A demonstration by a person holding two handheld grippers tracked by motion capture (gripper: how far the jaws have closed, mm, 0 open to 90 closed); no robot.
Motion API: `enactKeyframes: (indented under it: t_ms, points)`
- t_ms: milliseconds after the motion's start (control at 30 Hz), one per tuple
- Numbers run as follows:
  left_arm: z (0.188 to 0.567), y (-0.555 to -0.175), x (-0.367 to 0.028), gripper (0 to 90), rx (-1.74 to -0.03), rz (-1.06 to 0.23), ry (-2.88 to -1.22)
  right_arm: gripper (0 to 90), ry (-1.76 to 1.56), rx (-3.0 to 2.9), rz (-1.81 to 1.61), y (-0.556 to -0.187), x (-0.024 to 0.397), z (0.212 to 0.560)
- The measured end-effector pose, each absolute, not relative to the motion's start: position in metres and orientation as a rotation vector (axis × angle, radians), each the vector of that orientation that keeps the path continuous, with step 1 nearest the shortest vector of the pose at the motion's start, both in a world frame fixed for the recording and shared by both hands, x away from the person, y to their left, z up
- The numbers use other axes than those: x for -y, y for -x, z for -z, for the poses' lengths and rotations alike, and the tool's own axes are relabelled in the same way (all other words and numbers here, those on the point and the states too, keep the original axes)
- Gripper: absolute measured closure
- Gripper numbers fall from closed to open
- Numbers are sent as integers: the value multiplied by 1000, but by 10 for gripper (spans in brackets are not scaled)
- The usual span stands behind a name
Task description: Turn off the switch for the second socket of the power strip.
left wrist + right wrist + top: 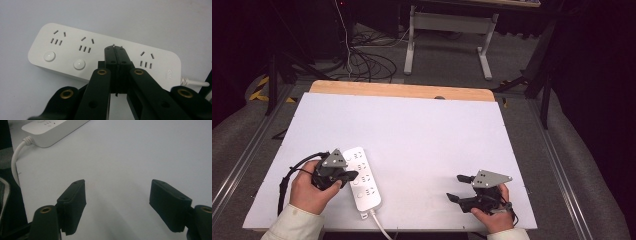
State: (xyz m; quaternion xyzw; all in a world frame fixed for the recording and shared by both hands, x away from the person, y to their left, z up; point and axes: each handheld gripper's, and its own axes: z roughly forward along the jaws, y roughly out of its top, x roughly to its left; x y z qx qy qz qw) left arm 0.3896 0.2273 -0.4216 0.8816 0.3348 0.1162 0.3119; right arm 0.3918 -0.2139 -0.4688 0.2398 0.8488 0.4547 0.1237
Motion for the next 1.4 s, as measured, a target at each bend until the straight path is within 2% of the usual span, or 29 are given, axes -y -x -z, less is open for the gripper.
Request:
enactKeyframes:
  t_ms: [133,167,200,233,500,567,633,833,1067,1267,1400]
  points:
    - [420,-389,-228,877,-880,-277,-2302,298,-699,-2475,-1326,-392,214,469]
    - [420,-389,-228,778,-880,-277,-2302,298,-699,-2475,-1326,-392,214,469]
    - [420,-388,-228,778,-886,-266,-2291,298,-700,-2475,-1326,-392,214,469]
    - [419,-387,-227,713,-879,-266,-2279,298,-699,-2474,-1327,-392,214,469]
    - [414,-384,-226,424,-862,-357,-2205,298,-704,-2472,-1329,-391,215,469]
    - [414,-384,-226,401,-867,-363,-2200,298,-703,-2472,-1330,-391,215,469]
    - [411,-382,-227,334,-861,-389,-2178,298,-705,-2472,-1330,-392,215,469]
    - [408,-379,-231,211,-837,-451,-2115,298,-707,-2470,-1333,-392,215,469]
    - [409,-376,-235,142,-806,-459,-2071,298,-706,-2472,-1338,-391,215,469]
    - [410,-372,-247,119,-760,-455,-1974,298,-703,-2473,-1337,-392,215,469]
    - [410,-370,-252,108,-744,-457,-1966,298,-702,-2472,-1337,-391,215,469]
